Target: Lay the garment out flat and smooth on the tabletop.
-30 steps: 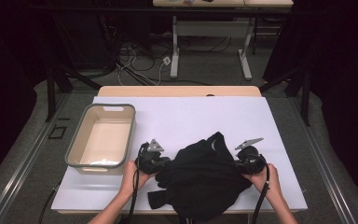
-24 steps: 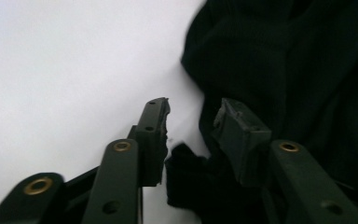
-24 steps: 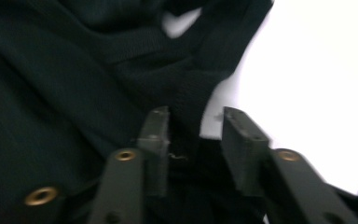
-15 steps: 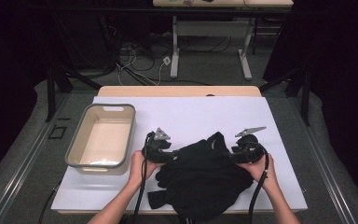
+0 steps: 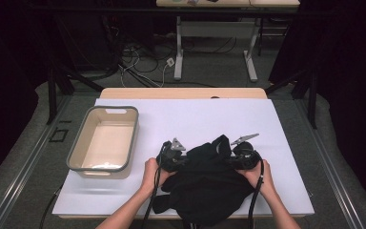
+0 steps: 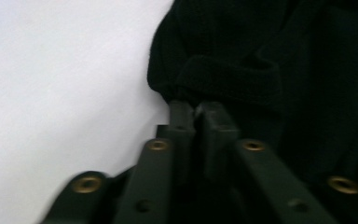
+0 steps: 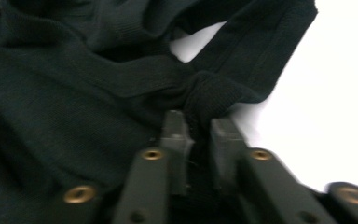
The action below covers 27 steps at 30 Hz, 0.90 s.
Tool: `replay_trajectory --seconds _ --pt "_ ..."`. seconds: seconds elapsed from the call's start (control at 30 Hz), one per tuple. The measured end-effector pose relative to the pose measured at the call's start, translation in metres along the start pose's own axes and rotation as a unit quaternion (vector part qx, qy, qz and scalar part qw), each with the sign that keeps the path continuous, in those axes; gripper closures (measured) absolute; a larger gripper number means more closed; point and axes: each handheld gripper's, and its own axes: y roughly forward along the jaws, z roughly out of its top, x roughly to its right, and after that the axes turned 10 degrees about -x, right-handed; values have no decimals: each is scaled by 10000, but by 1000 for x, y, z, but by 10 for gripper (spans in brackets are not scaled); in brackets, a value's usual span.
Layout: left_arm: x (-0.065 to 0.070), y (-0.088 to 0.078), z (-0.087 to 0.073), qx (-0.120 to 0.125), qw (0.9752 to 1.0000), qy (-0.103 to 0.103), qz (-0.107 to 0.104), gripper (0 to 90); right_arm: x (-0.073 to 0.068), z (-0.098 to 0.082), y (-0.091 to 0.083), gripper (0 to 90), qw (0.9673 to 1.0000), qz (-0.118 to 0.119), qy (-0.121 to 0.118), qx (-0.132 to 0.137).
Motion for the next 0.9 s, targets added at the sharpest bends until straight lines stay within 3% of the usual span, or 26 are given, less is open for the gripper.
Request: replay_trajectory --seconds 0.2,0.27,0.4,0.43,0.5,0.53,0.6,0.67,0.77,0.8,0.83,0.9 --pt "-3 -16 -8 32 9996 46 288 875 -5 -16 -12 860 9997 -184 -91 -161" --pt "-4 -24 -13 33 9994 30 357 875 -5 -25 -18 860 9997 -89 -62 -202" --pt "-5 -33 -21 -84 9994 100 334 873 -4 -28 -24 854 9992 -88 -54 -379" --pt "-4 -33 -22 -140 9993 139 323 872 -5 -27 -23 842 9992 -26 -48 -391" --pt "-4 -30 -22 -166 9991 154 364 862 -5 -26 -21 756 9992 -148 -53 -356" --pt "-5 -29 -22 -162 9991 117 365 842 -3 -25 -20 685 9993 -158 -139 -293" --pt "-6 -29 -17 -163 9990 87 416 761 -1 -24 -23 600 9998 -160 -70 -136" --pt "-9 -32 -12 -146 9989 33 449 623 1 -22 -27 518 9998 -163 -58 57" --pt "-10 -39 -5 -38 9990 67 441 509 4 -20 -34 454 9995 -144 -44 261" --pt "-10 -41 -2 6 9992 64 405 490 5 -19 -33 433 9985 -60 -43 550" --pt "-10 -43 0 41 9991 85 415 476 5 -17 -39 422 9993 -19 1 384" --pt "-11 -46 5 82 9991 88 400 455 6 -13 -43 406 9985 -62 -33 547"
